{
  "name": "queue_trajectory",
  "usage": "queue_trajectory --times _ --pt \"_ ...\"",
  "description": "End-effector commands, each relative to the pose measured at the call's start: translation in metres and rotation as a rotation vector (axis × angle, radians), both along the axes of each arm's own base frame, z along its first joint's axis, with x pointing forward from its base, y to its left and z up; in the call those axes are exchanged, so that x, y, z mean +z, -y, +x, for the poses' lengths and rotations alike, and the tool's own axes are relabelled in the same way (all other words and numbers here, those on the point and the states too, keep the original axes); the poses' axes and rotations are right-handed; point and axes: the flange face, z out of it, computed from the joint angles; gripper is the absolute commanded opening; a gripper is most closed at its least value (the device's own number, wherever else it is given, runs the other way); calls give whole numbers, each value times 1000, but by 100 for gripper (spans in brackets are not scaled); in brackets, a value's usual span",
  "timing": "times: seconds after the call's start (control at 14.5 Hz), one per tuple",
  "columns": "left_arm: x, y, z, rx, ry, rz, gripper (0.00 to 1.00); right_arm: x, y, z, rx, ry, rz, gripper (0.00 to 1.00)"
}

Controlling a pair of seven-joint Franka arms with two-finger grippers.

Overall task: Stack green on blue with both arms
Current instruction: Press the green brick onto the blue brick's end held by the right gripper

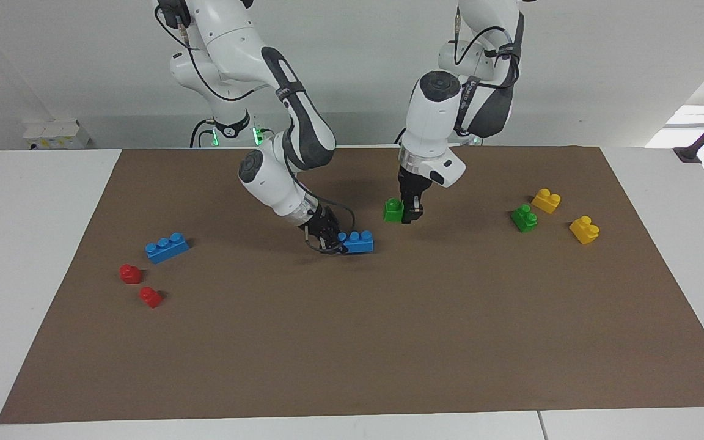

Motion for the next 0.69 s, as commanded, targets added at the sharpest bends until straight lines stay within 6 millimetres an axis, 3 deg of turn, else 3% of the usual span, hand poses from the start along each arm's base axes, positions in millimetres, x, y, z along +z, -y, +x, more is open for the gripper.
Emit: queue_trajectory --times 0.0,0.35,0.62 --pt "-11 13 -3 18 34 8 0 -1 -1 -2 -38 2 11 0" --pt "-41 35 -5 27 56 37 0 -2 0 0 -89 -15 13 0" --pt "-41 39 -1 32 86 26 0 -3 -8 -5 -108 -21 10 0"
